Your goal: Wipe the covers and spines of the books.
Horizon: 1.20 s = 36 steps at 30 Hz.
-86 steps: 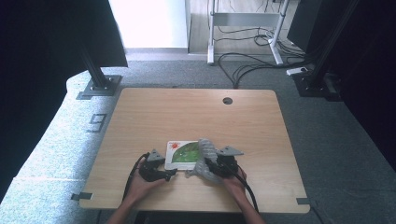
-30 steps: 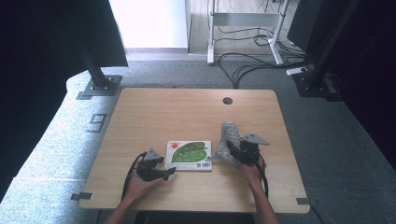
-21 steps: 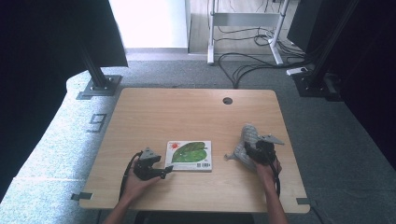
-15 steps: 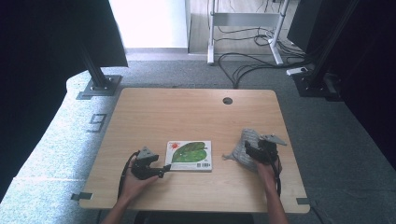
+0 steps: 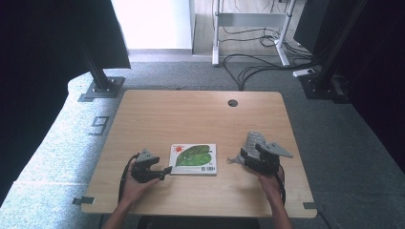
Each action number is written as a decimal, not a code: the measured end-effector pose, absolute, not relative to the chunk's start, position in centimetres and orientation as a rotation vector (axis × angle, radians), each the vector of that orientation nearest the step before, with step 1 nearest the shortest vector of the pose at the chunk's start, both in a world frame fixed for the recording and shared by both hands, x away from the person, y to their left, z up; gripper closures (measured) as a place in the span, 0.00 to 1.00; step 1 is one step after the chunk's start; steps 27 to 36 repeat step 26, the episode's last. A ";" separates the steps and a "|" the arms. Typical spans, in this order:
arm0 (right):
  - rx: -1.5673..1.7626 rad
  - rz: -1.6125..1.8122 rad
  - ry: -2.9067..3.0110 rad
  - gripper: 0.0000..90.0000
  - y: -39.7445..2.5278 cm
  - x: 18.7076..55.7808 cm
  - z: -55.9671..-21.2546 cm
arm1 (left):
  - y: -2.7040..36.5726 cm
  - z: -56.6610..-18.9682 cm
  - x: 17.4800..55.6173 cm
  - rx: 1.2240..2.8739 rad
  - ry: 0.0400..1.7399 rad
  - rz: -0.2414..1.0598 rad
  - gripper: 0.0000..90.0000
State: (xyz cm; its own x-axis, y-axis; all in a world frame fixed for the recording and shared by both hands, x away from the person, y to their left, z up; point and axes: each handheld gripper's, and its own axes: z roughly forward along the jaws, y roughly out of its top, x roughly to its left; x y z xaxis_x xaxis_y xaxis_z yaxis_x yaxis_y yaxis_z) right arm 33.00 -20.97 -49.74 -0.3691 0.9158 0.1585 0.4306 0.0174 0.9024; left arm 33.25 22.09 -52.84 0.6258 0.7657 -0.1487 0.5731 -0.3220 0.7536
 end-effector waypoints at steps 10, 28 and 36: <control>1.303 1.410 1.977 0.34 -18.5 30.3 -51.6 | 22.2 -52.8 33.2 2.023 1.045 0.298 0.29; 1.287 1.396 2.030 0.34 -17.7 29.7 -52.4 | 22.0 -53.0 33.3 2.035 1.043 0.292 0.29; 1.287 1.396 2.030 0.34 -17.7 29.7 -52.4 | 22.0 -53.0 33.3 2.035 1.043 0.292 0.29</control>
